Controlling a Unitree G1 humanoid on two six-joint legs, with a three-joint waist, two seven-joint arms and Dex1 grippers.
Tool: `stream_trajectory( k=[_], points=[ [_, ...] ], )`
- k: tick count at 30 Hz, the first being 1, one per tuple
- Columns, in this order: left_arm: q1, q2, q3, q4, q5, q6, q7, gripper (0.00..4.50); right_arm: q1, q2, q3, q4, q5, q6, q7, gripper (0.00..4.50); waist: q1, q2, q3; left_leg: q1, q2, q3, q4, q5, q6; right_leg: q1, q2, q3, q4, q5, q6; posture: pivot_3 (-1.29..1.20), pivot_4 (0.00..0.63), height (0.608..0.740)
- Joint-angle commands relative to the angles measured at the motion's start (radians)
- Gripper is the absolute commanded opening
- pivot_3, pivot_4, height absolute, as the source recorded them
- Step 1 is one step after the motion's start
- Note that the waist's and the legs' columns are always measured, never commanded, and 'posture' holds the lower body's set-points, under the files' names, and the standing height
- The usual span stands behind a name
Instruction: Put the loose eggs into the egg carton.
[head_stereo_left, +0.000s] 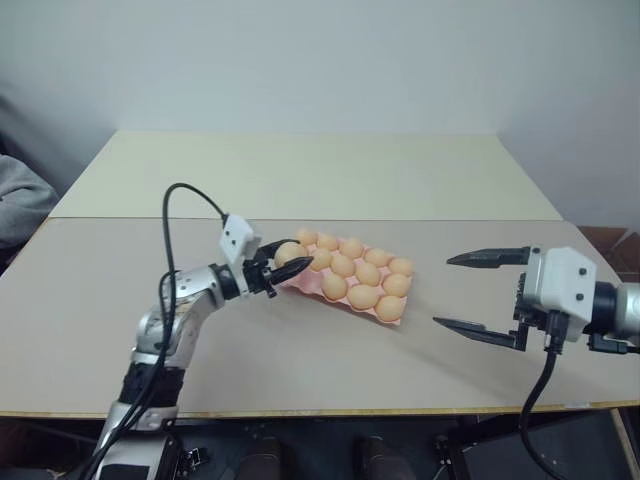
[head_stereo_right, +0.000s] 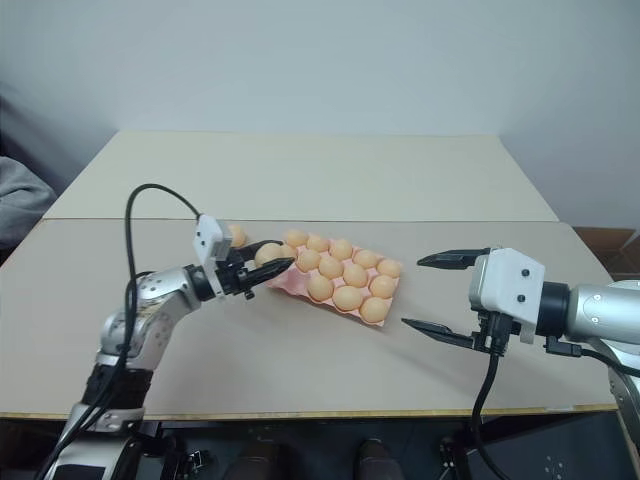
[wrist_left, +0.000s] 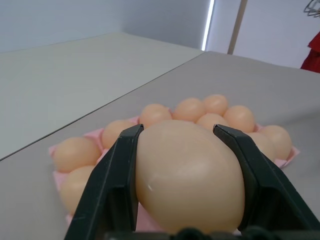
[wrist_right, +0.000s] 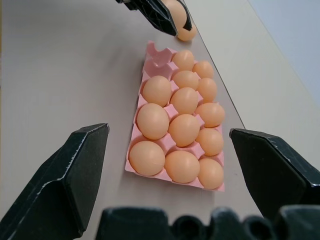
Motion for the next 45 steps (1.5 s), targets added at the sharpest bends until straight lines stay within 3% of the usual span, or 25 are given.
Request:
stream_trajectory(
  k=[1, 9, 14, 17, 25, 36, 40, 45],
  points=[
    [-0.053, -0.016, -0.047, 0.083, 0.053, -0.089, -0.035, 1.99, 0.022, 0.001, -0.067, -0.048, 0.01, 0.012, -0.024, 4.5, -0.003, 0.0, 0.0, 0.0, 0.0, 0.0, 0.0, 0.0, 0.0, 0.0, 0.0, 0.0, 0.0, 0.0, 0.0, 0.0, 0.15, 0.74],
    [-0.072, -0.014, -0.072, 0.158, 0.077, -0.146, -0.094, 1.99, 0.078, 0.004, -0.102, -0.092, 0.018, 0.026, -0.053, 4.5, -0.004, 0.0, 0.0, 0.0, 0.001, 0.0, 0.0, 0.0, 0.0, -0.001, 0.0, 0.0, 0.0, 0.0, 0.0, 0.0, 0.15, 0.74],
    [-0.095, -0.031, -0.076, 0.213, 0.123, -0.176, -0.055, 3.7, 0.07, -0.001, -0.099, -0.087, 0.018, 0.027, -0.049, 4.5, -0.003, 0.0, 0.0, 0.0, 0.0, 0.0, 0.0, 0.0, 0.0, 0.0, 0.0, 0.0, 0.0, 0.0, 0.0, 0.0, 0.15, 0.74],
    [-0.11, -0.047, -0.073, 0.241, 0.158, -0.203, 0.0, 4.46, 0.062, -0.003, -0.095, -0.081, 0.019, 0.025, -0.047, 4.5, -0.003, 0.0, 0.0, 0.0, 0.0, 0.0, 0.0, 0.0, 0.0, 0.0, 0.0, 0.0, 0.0, 0.0, 0.0, 0.0, 0.15, 0.74],
    [-0.076, -0.03, -0.012, 0.171, 0.133, -0.156, 0.048, 4.46, 0.057, -0.003, -0.089, -0.071, 0.018, 0.016, -0.036, 4.5, -0.004, 0.0, 0.0, -0.001, 0.001, -0.001, 0.0, 0.0, 0.0, -0.001, 0.0, 0.0, 0.0, 0.0, 0.001, 0.0, 0.15, 0.74],
    [-0.004, -0.01, 0.189, -0.116, 0.152, 0.209, 0.485, 4.46, -0.052, 0.002, 0.014, -0.019, 0.044, 0.0, -0.001, 4.5, -0.003, 0.0, 0.0, 0.0, 0.001, -0.001, 0.0, 0.0, 0.0, 0.0, 0.0, 0.0, 0.0, 0.0, 0.001, 0.0, 0.15, 0.74],
    [0.029, 0.037, 0.2, -0.166, 0.173, 0.295, 0.541, 4.46, -0.077, -0.01, 0.032, 0.021, 0.048, -0.021, 0.057, 4.5, -0.006, 0.0, 0.0, 0.0, 0.001, -0.001, 0.0, 0.0, 0.0, 0.0, 0.001, 0.0, 0.0, 0.0, 0.001, 0.0, 0.15, 0.74],
    [0.041, 0.031, 0.206, -0.179, 0.172, 0.326, 0.584, 4.46, -0.118, -0.009, 0.054, 0.056, 0.038, -0.031, 0.079, 4.5, -0.001, 0.0, 0.0, 0.0, 0.001, -0.001, 0.0, 0.0, 0.0, 0.0, 0.0, -0.001, 0.0, 0.0, 0.001, 0.0, 0.15, 0.74]
  ],
)
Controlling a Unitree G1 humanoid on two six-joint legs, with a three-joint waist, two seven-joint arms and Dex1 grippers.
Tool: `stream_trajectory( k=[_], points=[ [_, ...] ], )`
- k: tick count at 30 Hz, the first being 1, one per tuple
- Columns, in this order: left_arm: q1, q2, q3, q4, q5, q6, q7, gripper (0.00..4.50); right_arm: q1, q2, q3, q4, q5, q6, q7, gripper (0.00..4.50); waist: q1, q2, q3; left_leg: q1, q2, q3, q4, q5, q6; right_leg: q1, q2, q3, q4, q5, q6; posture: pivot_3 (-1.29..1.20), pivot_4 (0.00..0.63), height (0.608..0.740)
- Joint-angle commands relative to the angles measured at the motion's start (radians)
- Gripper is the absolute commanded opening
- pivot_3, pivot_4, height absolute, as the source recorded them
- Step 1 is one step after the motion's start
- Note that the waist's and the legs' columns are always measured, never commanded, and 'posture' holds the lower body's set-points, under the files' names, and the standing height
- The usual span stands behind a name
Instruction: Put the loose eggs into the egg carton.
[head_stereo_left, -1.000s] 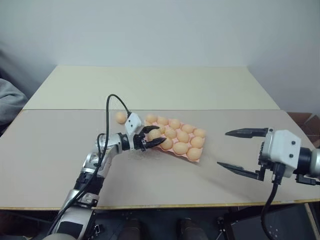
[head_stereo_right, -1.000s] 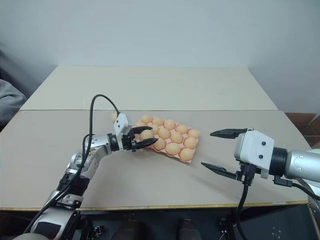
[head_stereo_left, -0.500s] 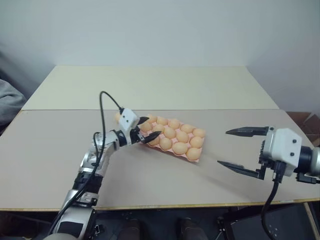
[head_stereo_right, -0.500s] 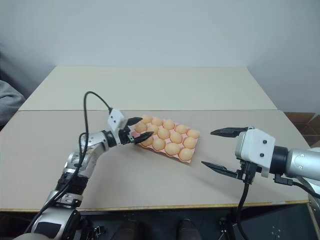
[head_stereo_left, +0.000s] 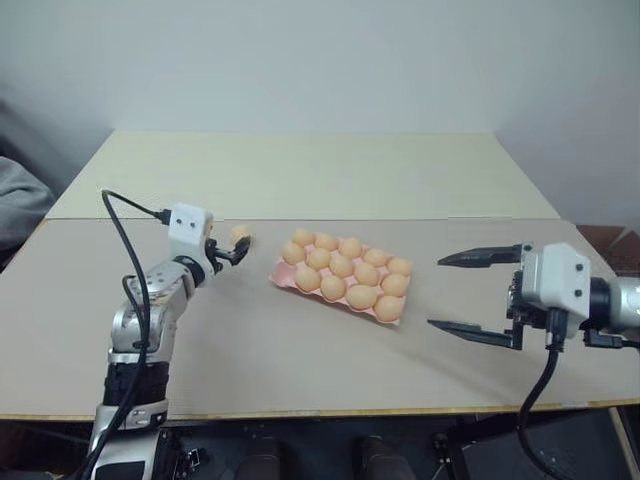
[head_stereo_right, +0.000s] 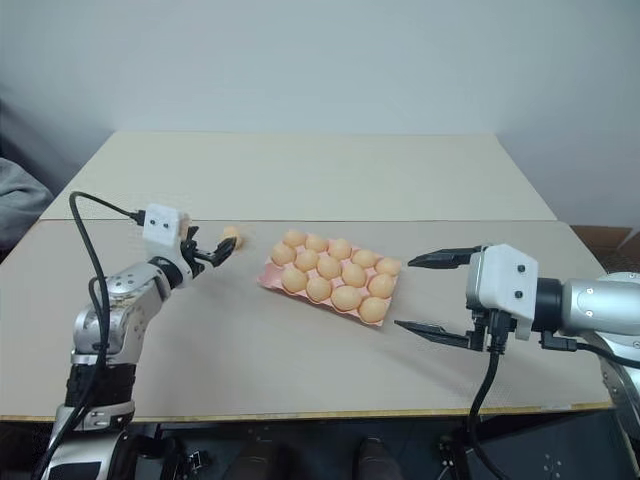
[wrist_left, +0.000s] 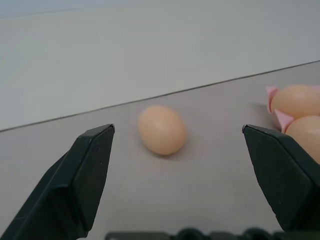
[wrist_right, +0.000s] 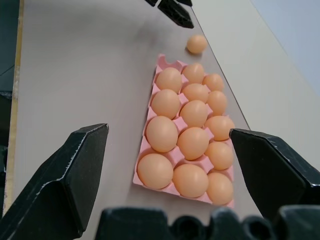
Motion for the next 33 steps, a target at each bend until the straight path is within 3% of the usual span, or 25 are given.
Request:
stream_trajectory(
  k=[1, 7, 21, 29, 33],
  points=[
    [-0.014, -0.005, 0.006, -0.037, 0.007, -0.001, 0.036, 4.46, -0.032, -0.007, 0.009, 0.005, 0.002, -0.028, 0.009, 4.5, 0.001, 0.0, 0.0, 0.0, 0.0, 0.0, 0.0, 0.0, 0.0, 0.0, 0.0, 0.0, 0.0, 0.0, 0.0, 0.0, 0.15, 0.74],
    [-0.1, -0.049, -0.014, 0.125, 0.049, -0.077, 0.099, 4.46, -0.048, 0.002, 0.023, 0.005, -0.008, -0.027, -0.007, 4.5, 0.002, 0.0, 0.0, 0.0, 0.0, 0.0, 0.0, 0.0, 0.0, 0.0, 0.0, 0.0, 0.0, 0.0, 0.0, 0.0, 0.15, 0.74],
    [-0.438, -0.097, -0.069, 0.846, 0.158, -0.455, 0.132, 4.46, 0.03, -0.016, -0.051, -0.039, -0.01, -0.004, -0.037, 4.5, -0.001, -0.001, 0.0, -0.002, -0.001, 0.0, -0.001, 0.0, 0.0, 0.0, 0.0, 0.0, -0.002, 0.001, 0.001, 0.0, 0.15, 0.74],
    [-0.468, -0.113, -0.079, 0.974, 0.174, -0.523, 0.136, 4.46, 0.067, -0.022, -0.091, -0.068, -0.005, 0.014, -0.05, 4.5, 0.0, -0.001, 0.0, -0.002, -0.001, 0.001, 0.0, 0.0, 0.0, 0.0, -0.001, 0.0, -0.002, 0.001, 0.002, 0.0, 0.15, 0.74],
    [-0.462, -0.117, -0.07, 0.977, 0.171, -0.531, 0.146, 3.55, 0.071, -0.023, -0.096, -0.071, -0.005, 0.017, -0.053, 4.5, 0.0, -0.001, 0.0, -0.002, -0.001, 0.001, 0.0, 0.0, 0.0, 0.0, -0.001, 0.0, -0.002, 0.002, 0.002, 0.0, 0.15, 0.74]
  ],
)
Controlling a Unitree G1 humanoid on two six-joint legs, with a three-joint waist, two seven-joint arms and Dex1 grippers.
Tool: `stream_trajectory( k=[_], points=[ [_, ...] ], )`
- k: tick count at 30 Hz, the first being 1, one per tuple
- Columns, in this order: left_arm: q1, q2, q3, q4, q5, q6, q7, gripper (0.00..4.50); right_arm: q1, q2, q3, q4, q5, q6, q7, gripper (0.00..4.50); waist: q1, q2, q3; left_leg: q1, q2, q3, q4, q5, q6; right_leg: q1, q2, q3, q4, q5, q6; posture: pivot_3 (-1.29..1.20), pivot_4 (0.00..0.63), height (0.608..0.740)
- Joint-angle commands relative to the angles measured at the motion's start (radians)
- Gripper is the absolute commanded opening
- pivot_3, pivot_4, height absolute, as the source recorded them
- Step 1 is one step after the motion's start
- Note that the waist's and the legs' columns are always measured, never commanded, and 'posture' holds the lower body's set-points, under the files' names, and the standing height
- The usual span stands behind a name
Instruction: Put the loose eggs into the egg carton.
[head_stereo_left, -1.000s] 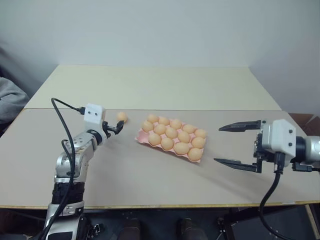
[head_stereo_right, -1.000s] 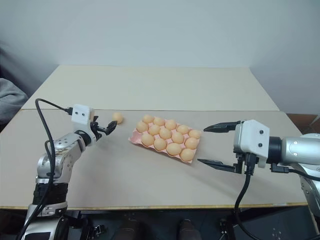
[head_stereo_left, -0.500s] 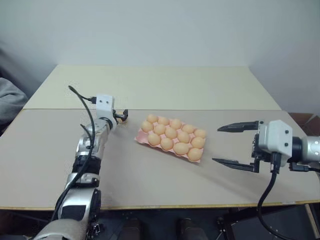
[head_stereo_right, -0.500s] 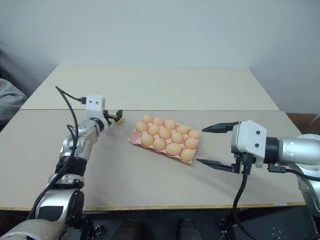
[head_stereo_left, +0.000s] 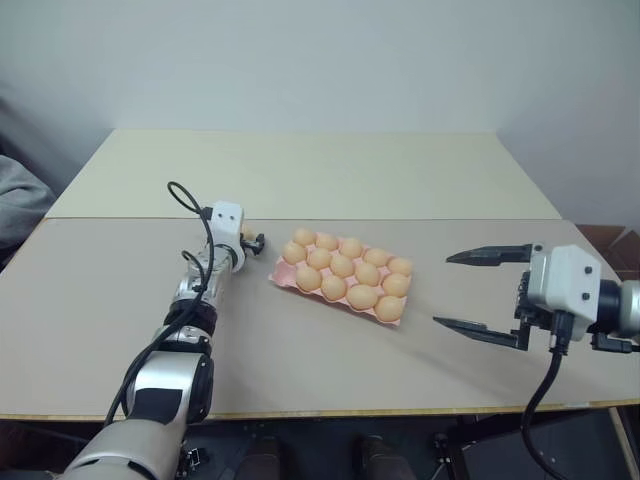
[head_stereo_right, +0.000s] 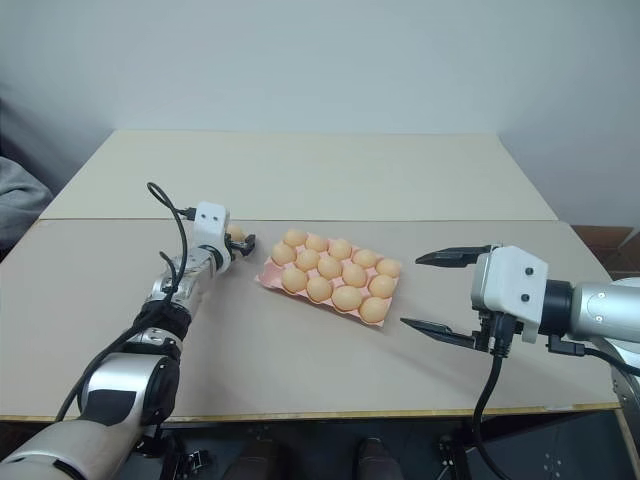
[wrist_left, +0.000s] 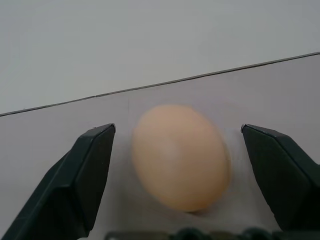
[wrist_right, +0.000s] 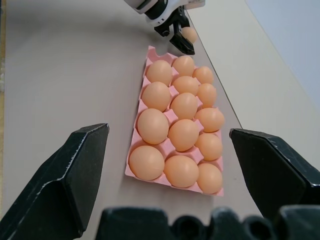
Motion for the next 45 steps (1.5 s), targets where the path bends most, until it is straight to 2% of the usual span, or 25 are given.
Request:
stream_trajectory(
  k=[1, 4, 6, 7, 12, 18, 21, 29, 33, 44, 45],
  points=[
    [-0.026, 0.004, 0.005, -0.011, 0.004, -0.042, 0.006, 3.23, 0.001, -0.015, -0.042, -0.023, 0.008, 0.006, -0.009, 4.5, 0.0, 0.0, 0.0, 0.0, 0.0, 0.0, 0.0, 0.0, 0.0, 0.0, 0.0, 0.0, 0.0, 0.0, 0.0, 0.0, 0.15, 0.74],
    [-0.024, 0.007, 0.013, -0.012, -0.002, -0.034, 0.014, 2.19, -0.002, -0.018, -0.038, -0.018, 0.006, 0.003, -0.01, 4.5, -0.001, 0.0, 0.0, 0.0, 0.0, 0.0, 0.0, 0.0, 0.0, 0.0, 0.0, 0.0, 0.0, 0.0, 0.0, 0.0, 0.15, 0.74],
    [-0.016, 0.011, 0.016, -0.034, -0.007, -0.028, 0.008, 1.81, -0.002, -0.02, -0.037, -0.016, 0.006, 0.001, -0.008, 4.5, -0.001, 0.0, 0.0, 0.0, 0.0, 0.0, 0.0, 0.0, 0.0, 0.0, 0.0, 0.0, 0.0, 0.0, 0.0, 0.0, 0.15, 0.74],
    [-0.011, 0.01, 0.024, -0.047, -0.016, -0.026, 0.007, 1.77, -0.002, -0.021, -0.038, -0.016, 0.006, 0.0, -0.008, 4.5, 0.0, 0.0, 0.0, 0.0, 0.0, 0.0, 0.0, 0.0, 0.0, 0.0, 0.0, 0.0, 0.0, 0.0, 0.0, 0.0, 0.15, 0.74],
    [0.078, 0.04, 0.018, -0.256, -0.045, 0.018, -0.099, 1.75, 0.006, -0.028, -0.059, -0.022, 0.013, 0.005, -0.006, 4.5, -0.004, 0.0, 0.0, 0.0, 0.0, 0.0, 0.0, 0.0, 0.0, 0.0, 0.0, 0.0, 0.0, 0.0, 0.0, 0.0, 0.15, 0.74],
    [0.294, 0.158, 0.002, -0.7, -0.191, 0.099, -0.425, 1.75, 0.031, -0.026, -0.087, -0.04, 0.015, 0.019, -0.018, 4.5, -0.003, 0.0, 0.0, 0.001, 0.001, 0.001, -0.001, 0.0, 0.0, -0.001, 0.0, 0.001, 0.0, 0.004, -0.006, 0.0, 0.15, 0.74],
    [0.355, 0.199, 0.004, -0.791, -0.275, 0.111, -0.569, 1.75, 0.036, -0.02, -0.09, -0.048, 0.02, 0.027, -0.027, 4.5, -0.001, 0.0, 0.0, 0.001, 0.001, 0.001, 0.0, 0.0, 0.0, -0.001, 0.0, 0.001, 0.001, 0.002, -0.004, 0.0, 0.15, 0.74],
    [0.323, 0.178, -0.082, -0.746, -0.293, 0.109, -0.719, 1.75, 0.051, -0.009, -0.094, -0.067, 0.012, 0.034, -0.049, 4.5, 0.005, 0.0, 0.0, 0.002, 0.001, 0.001, 0.001, 0.001, 0.001, 0.001, 0.0, 0.001, 0.001, 0.002, -0.002, 0.0, 0.15, 0.74],
    [0.291, 0.158, -0.131, -0.659, -0.243, 0.082, -0.734, 1.75, 0.085, -0.001, -0.115, -0.092, 0.009, 0.038, -0.061, 4.5, 0.004, 0.0, 0.0, 0.002, 0.001, 0.001, 0.001, 0.001, 0.001, 0.001, 0.001, 0.001, 0.001, 0.002, -0.002, 0.0, 0.15, 0.74],
    [0.298, 0.149, -0.128, -0.662, -0.242, 0.081, -0.751, 1.75, 0.136, 0.01, -0.155, -0.126, 0.009, 0.048, -0.082, 4.5, -0.001, 0.0, 0.0, 0.001, 0.001, 0.001, 0.001, 0.001, 0.001, 0.0, 0.001, 0.001, 0.0, 0.002, -0.002, 0.0, 0.15, 0.74],
    [0.301, 0.153, -0.131, -0.661, -0.237, 0.077, -0.757, 2.46, 0.134, 0.009, -0.151, -0.124, 0.007, 0.046, -0.083, 4.5, -0.001, 0.0, 0.0, 0.001, 0.001, 0.001, 0.001, 0.001, 0.001, 0.0, 0.001, 0.001, 0.0, 0.002, -0.002, 0.0, 0.15, 0.74]
  ],
)
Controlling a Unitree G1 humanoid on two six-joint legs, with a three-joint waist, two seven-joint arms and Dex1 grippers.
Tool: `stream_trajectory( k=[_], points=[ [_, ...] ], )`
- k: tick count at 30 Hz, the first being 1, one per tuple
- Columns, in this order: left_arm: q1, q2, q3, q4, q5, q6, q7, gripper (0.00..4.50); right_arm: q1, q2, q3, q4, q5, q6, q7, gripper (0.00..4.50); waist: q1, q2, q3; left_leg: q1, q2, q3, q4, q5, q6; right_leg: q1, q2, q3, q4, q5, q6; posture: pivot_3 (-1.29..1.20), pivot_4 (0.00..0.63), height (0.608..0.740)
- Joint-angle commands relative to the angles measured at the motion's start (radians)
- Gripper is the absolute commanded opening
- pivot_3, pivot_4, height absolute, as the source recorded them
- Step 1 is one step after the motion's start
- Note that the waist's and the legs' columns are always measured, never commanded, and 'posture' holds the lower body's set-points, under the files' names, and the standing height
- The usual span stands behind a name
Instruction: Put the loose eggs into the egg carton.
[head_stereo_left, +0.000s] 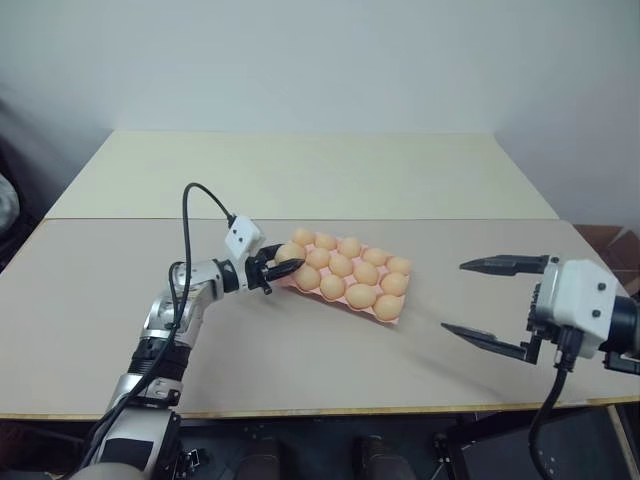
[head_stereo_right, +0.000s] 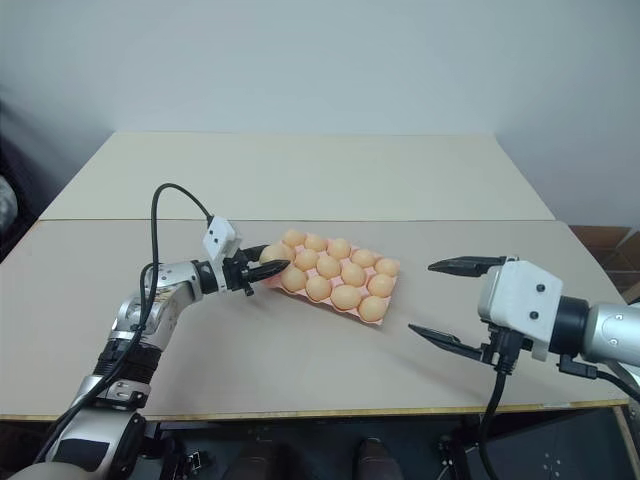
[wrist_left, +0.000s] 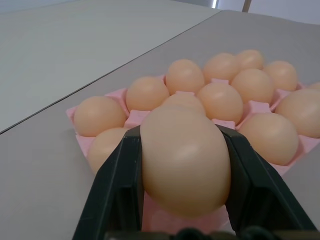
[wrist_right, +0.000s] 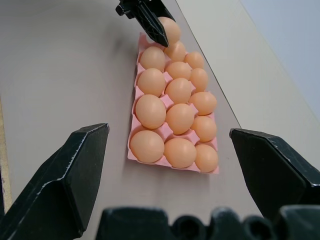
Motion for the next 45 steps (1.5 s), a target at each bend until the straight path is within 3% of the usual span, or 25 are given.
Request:
stream_trajectory(
  k=[1, 6, 7, 18, 25, 30, 38, 45],
  points=[
    [0.001, 0.013, 0.004, -0.035, 0.004, -0.03, -0.014, 2.69, -0.009, -0.001, -0.029, -0.013, 0.005, 0.001, -0.017, 4.5, 0.0, 0.0, 0.0, 0.0, 0.0, 0.0, 0.0, 0.0, 0.0, 0.0, 0.0, 0.0, 0.0, 0.0, 0.0, 0.0, 0.15, 0.74],
    [-0.015, -0.008, 0.041, -0.017, 0.015, -0.052, 0.081, 4.36, -0.027, -0.007, -0.011, 0.002, 0.003, -0.005, -0.018, 4.5, 0.001, 0.0, 0.0, 0.0, 0.0, 0.0, 0.0, 0.0, 0.0, 0.0, 0.0, 0.0, 0.0, 0.0, 0.0, 0.0, 0.15, 0.74],
    [-0.017, -0.008, 0.046, -0.016, 0.013, -0.053, 0.091, 4.48, -0.031, -0.007, -0.006, 0.005, 0.004, -0.007, -0.017, 4.5, 0.0, 0.0, 0.0, -0.001, 0.0, 0.0, 0.0, 0.0, 0.0, 0.0, 0.0, 0.0, 0.0, 0.0, 0.0, 0.0, 0.15, 0.74],
    [0.135, 0.066, 0.132, -0.222, -0.104, 0.021, 0.039, 4.48, -0.039, -0.007, -0.001, 0.021, 0.004, -0.021, 0.003, 4.5, -0.001, 0.0, 0.0, 0.0, 0.001, 0.0, 0.0, 0.0, 0.0, -0.001, 0.0, 0.0, 0.0, 0.0, 0.0, 0.0, 0.15, 0.74],
    [0.377, 0.292, 0.249, -0.434, -0.201, 0.072, -0.108, 4.48, -0.057, -0.016, 0.028, 0.083, -0.012, -0.052, 0.051, 4.5, -0.012, 0.0, 0.0, 0.001, 0.002, 0.001, -0.001, 0.0, 0.0, -0.001, 0.0, 0.0, 0.0, -0.004, -0.006, 0.0, 0.15, 0.74],
    [0.58, 0.429, 0.417, -0.566, -0.276, 0.103, -0.19, 4.48, -0.102, -0.027, 0.065, 0.144, -0.021, -0.08, 0.088, 4.5, -0.009, 0.0, 0.0, 0.001, 0.003, 0.002, -0.001, 0.0, 0.0, -0.002, -0.001, 0.0, 0.0, -0.005, -0.008, 0.0, 0.15, 0.74],
    [0.605, 0.466, 0.487, -0.636, -0.292, 0.152, -0.115, 4.48, -0.173, -0.03, 0.123, 0.205, -0.035, -0.104, 0.117, 4.5, 0.001, 0.001, 0.0, 0.001, 0.003, 0.002, -0.002, 0.0, 0.0, -0.003, -0.001, 0.0, 0.0, -0.005, -0.008, 0.0, 0.15, 0.74],
    [0.661, 0.473, 0.533, -0.703, -0.31, 0.185, -0.099, 4.48, -0.135, -0.021, 0.116, 0.211, -0.037, -0.113, 0.139, 4.5, -0.001, 0.0, 0.0, 0.001, 0.003, 0.004, -0.005, 0.0, 0.0, -0.004, 0.0, 0.0, 0.0, -0.006, -0.009, 0.0, 0.15, 0.74]
  ],
)
